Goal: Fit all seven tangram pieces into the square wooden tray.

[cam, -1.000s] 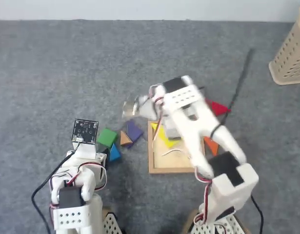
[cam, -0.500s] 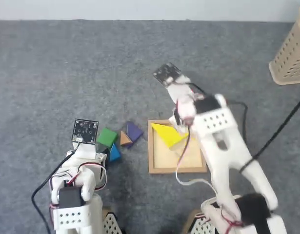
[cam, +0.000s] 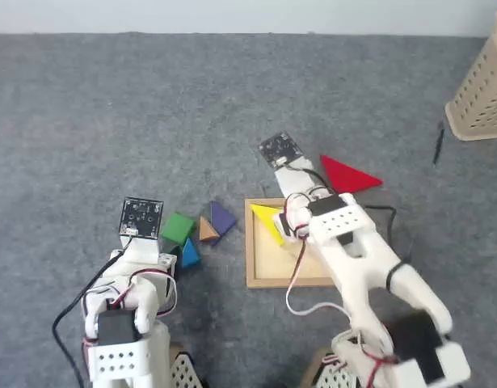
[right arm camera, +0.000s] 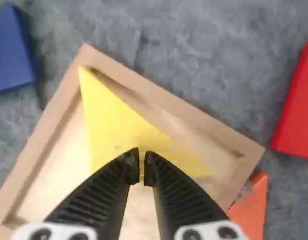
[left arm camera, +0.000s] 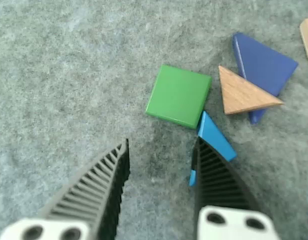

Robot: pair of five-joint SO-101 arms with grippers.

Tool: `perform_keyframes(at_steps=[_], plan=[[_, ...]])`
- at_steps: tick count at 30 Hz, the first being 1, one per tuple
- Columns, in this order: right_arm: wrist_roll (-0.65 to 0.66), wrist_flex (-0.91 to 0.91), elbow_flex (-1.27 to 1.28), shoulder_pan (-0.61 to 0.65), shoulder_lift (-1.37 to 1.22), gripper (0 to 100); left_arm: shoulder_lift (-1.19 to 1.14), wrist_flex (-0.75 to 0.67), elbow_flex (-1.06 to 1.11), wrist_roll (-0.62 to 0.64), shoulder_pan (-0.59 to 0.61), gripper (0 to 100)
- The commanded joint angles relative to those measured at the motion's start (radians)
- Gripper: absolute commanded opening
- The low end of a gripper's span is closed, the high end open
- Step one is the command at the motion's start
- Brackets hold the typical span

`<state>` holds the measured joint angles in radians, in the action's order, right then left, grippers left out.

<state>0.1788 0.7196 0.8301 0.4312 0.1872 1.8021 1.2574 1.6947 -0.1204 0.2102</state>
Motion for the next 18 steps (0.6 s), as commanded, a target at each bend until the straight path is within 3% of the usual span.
perform_keyframes(at_steps=[1, 18], plan=[[0.02, -0.012, -0.069, -0.042, -0.03, 1.7, 0.017, 0.005, -0.008, -0.008, 0.003, 19], [0.072, 0.015, -0.127, -0.067, -0.11, 1.7, 0.017, 0.005, -0.008, -0.008, 0.003, 19]])
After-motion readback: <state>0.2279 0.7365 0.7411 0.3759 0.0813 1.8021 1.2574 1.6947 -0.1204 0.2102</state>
